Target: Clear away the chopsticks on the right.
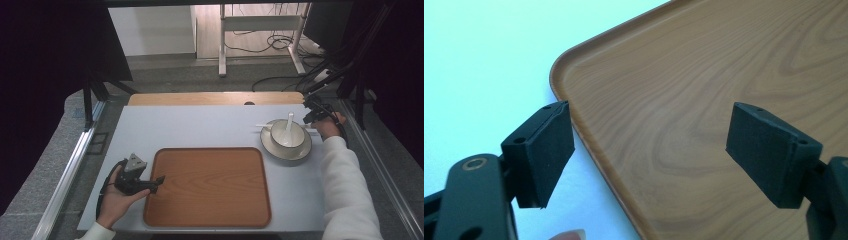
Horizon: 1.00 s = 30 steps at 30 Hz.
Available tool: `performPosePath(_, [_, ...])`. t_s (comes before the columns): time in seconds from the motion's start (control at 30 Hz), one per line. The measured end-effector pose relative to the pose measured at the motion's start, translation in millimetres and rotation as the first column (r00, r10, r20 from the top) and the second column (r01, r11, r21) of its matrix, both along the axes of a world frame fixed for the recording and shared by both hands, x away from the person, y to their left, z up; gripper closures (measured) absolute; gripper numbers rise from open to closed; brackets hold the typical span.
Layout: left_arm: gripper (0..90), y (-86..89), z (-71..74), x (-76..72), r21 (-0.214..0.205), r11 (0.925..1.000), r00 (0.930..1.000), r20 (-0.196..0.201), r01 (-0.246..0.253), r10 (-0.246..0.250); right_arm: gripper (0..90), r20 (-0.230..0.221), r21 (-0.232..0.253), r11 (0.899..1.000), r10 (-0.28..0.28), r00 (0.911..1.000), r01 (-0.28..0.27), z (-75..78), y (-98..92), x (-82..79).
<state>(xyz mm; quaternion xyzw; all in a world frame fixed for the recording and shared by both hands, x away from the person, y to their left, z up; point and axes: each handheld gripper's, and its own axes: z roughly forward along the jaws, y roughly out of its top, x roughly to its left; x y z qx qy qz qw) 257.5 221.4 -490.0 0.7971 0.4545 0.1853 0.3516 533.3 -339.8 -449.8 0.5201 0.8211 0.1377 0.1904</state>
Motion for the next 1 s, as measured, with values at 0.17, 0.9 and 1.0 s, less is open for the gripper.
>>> performPosePath(0.17, [18.9, 0.2, 0.3, -0.6, 0.001, 1.0000, 1.0000, 0.000, 0.003, -0.003, 89.5, -0.004, -0.010, 1.000, 0.001, 1.0000, -0.001, -1.6, 1.3, 0.9])
performPosePath(0.9, [18.6, 3.3, -1.6, -0.9, 0.003, 0.9999, 0.9999, -0.003, -0.014, 0.014, 89.5, -0.046, -0.015, 1.000, -0.007, 0.9989, 0.007, -6.0, -5.7, -9.7])
performPosePath(1.0, [18.6, 3.7, -2.0, -1.0, 0.002, 0.9999, 0.9999, -0.003, -0.015, 0.015, 89.6, -0.052, -0.018, 1.000, -0.010, 0.9986, 0.009, -8.5, -8.1, -12.4])
